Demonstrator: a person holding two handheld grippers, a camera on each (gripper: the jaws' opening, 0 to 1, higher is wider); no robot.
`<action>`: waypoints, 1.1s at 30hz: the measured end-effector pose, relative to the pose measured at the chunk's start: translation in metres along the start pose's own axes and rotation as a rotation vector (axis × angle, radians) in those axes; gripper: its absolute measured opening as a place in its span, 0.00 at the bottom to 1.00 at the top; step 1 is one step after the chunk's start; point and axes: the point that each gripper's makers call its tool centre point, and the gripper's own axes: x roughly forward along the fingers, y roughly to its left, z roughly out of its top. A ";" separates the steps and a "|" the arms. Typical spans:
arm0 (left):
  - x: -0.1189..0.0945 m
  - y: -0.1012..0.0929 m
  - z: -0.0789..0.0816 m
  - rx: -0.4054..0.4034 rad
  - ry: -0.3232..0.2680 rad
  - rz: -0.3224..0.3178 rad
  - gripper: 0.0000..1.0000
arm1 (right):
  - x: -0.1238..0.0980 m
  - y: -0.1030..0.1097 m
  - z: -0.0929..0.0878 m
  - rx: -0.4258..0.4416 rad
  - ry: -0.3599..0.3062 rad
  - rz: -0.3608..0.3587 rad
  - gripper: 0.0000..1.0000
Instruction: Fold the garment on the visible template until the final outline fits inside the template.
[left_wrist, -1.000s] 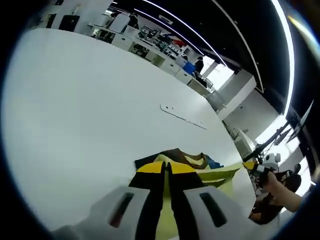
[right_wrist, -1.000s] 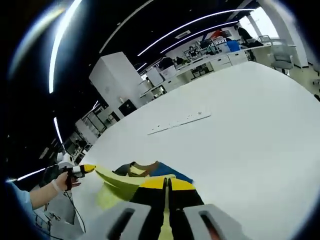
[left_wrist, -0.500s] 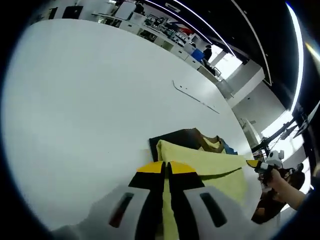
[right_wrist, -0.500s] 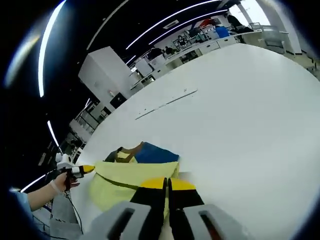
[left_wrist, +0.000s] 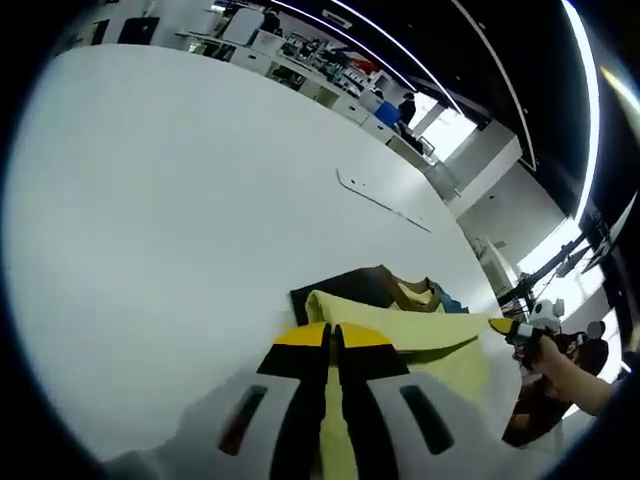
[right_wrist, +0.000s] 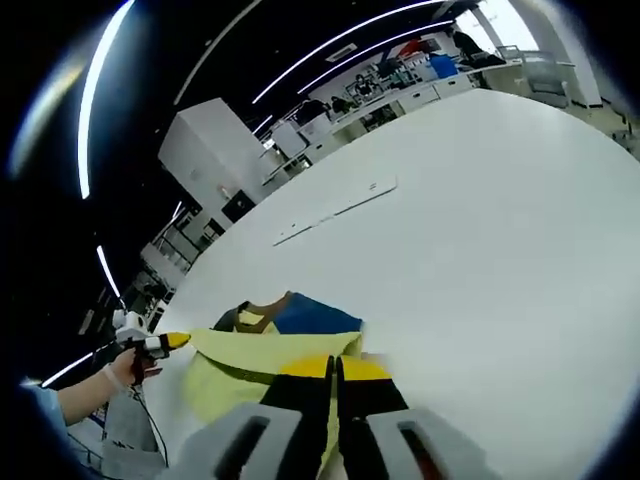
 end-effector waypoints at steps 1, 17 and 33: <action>0.001 -0.002 0.004 0.004 -0.001 -0.003 0.00 | 0.001 0.000 0.002 -0.003 -0.003 0.000 0.00; 0.030 0.006 0.016 0.127 0.014 0.025 0.00 | 0.019 -0.009 0.015 -0.017 -0.005 -0.014 0.00; 0.013 -0.001 0.017 0.392 -0.005 -0.014 0.43 | 0.005 -0.006 0.016 -0.382 -0.004 -0.043 0.47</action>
